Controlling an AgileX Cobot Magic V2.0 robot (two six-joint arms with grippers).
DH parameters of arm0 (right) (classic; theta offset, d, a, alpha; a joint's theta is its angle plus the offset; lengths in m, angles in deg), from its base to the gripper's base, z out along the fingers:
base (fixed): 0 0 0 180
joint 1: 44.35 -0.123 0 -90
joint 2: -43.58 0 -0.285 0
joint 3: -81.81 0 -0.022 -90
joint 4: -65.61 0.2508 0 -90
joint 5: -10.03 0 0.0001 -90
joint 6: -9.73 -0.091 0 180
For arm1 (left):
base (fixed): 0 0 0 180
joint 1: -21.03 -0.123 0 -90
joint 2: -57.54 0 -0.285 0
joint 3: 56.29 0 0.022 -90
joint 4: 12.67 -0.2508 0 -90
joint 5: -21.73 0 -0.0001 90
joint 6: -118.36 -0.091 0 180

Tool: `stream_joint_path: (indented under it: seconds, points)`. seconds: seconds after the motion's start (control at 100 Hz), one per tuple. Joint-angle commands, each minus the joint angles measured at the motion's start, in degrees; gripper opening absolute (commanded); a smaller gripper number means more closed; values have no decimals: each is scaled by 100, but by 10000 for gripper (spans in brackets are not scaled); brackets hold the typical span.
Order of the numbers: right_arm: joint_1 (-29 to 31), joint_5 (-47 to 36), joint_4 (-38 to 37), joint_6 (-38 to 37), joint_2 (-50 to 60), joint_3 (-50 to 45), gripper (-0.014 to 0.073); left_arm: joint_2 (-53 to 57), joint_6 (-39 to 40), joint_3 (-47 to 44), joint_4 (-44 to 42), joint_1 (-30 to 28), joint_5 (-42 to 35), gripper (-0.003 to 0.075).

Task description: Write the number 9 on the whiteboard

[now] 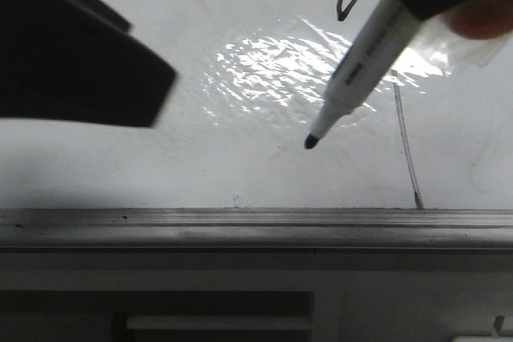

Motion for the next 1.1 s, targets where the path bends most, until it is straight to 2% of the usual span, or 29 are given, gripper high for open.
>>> stream_joint_path:
  seconds: [0.0,0.31,0.48,0.72,0.83,0.97,1.09]
  points:
    - [-231,-435,112,172,-37,199,-69,-432,-158,360,0,364,-758,427]
    - [-370,-520,234,172,-34,199,-69,-1046,-158,471,58,481,-1166,270]
    - [-370,-564,234,172,-45,199,-69,-1046,-148,471,78,481,-1166,224]
    - [-370,-552,322,172,-109,151,-69,-1046,-148,471,414,481,-1431,76]
    - [-370,-552,407,172,-175,151,-69,-1058,-148,471,429,481,-1310,93]
    - [-370,-563,433,172,-237,151,-69,-1058,-148,471,537,481,-1162,214]
    - [-370,-563,476,172,-274,151,-69,-1058,-148,471,587,481,-1197,253]
